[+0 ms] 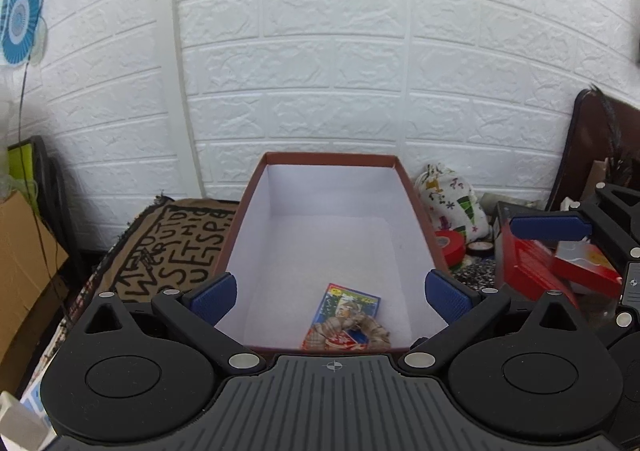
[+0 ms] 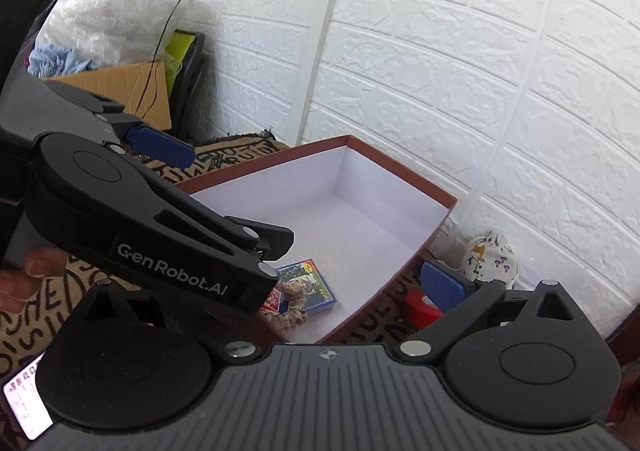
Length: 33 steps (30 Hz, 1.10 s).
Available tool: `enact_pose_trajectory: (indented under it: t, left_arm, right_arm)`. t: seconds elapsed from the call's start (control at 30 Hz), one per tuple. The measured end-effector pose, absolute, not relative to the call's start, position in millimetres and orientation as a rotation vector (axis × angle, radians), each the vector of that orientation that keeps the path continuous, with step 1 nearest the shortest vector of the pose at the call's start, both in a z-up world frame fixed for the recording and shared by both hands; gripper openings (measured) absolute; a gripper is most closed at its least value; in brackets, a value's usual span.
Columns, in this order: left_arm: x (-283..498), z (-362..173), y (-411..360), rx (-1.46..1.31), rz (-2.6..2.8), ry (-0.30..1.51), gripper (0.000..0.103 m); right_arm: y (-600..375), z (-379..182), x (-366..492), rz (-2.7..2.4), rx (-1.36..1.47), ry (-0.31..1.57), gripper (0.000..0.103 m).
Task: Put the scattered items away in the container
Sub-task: 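Grasp the blue-capped marker with the left gripper while the right gripper grasps the white bowl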
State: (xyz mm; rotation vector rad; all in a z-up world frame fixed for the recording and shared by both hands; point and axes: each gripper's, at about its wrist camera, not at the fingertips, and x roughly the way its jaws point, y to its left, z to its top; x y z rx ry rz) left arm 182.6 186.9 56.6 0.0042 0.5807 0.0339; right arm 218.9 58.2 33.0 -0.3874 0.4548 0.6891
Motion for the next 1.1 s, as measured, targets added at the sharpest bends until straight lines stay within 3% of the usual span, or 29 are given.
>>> enact_pose_trajectory:
  t: [0.33,0.57,0.83,1.1]
  left_arm:
    - [127.3,65.0,140.1,-0.024,0.001,0.532,0.103]
    - [80.4,31.0,103.1,-0.004,-0.077,0.531,0.103]
    - [69.1,-34.3,72.4,-0.056,-0.166,0.68,0.103]
    - [86.7,-54.2,68.9,-0.038,-0.179,0.723,0.101]
  right_arm:
    - [6.2,50.2,157.5,0.642,-0.344,0.371,0.103]
    - [-39.5,28.1,103.4,0.564,-0.342,0.323,0.103]
    - [-89.1,-33.0,72.3,0.497,-0.233,0.482,0.103]
    - [-104.4,-61.8,85.9,0.442,-0.133,0.586,0.103]
